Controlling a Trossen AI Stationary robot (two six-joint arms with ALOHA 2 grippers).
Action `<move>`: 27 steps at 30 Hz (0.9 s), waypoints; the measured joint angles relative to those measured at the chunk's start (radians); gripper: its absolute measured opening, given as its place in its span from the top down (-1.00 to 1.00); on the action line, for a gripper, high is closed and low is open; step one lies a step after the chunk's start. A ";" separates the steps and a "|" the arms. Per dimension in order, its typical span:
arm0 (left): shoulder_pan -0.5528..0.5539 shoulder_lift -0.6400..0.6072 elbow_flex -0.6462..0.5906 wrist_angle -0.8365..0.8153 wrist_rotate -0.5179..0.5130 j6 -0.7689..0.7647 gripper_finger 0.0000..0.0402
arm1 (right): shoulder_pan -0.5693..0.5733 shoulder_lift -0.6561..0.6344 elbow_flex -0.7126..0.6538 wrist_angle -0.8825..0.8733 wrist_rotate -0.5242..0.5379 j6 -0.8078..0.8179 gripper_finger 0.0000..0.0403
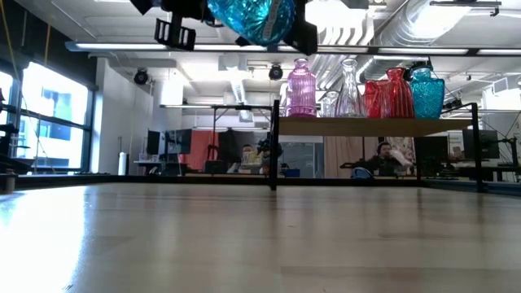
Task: Sort vases onto shelf
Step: Put the blue vase on the shelf aligned with the other blue vase
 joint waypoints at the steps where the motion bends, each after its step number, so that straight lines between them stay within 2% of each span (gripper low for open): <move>1: 0.003 -0.008 0.000 -0.002 -0.010 0.011 0.50 | 0.001 -0.010 0.000 -0.009 0.011 0.000 -0.40; 12: 0.045 -0.164 0.000 -0.057 -0.190 0.151 0.50 | -0.001 -0.153 0.002 -0.098 0.141 -0.039 -0.40; 16: 0.047 -0.240 0.000 -0.113 -0.318 0.232 0.50 | -0.002 -0.200 0.002 -0.126 0.194 -0.057 -0.40; 21: 0.039 -0.350 0.000 -0.184 -0.531 0.323 0.50 | -0.007 -0.252 0.002 -0.151 0.252 -0.075 -0.40; 27: 0.036 -0.472 0.000 -0.206 -0.684 0.405 0.50 | -0.017 -0.301 0.002 -0.188 0.299 -0.092 -0.40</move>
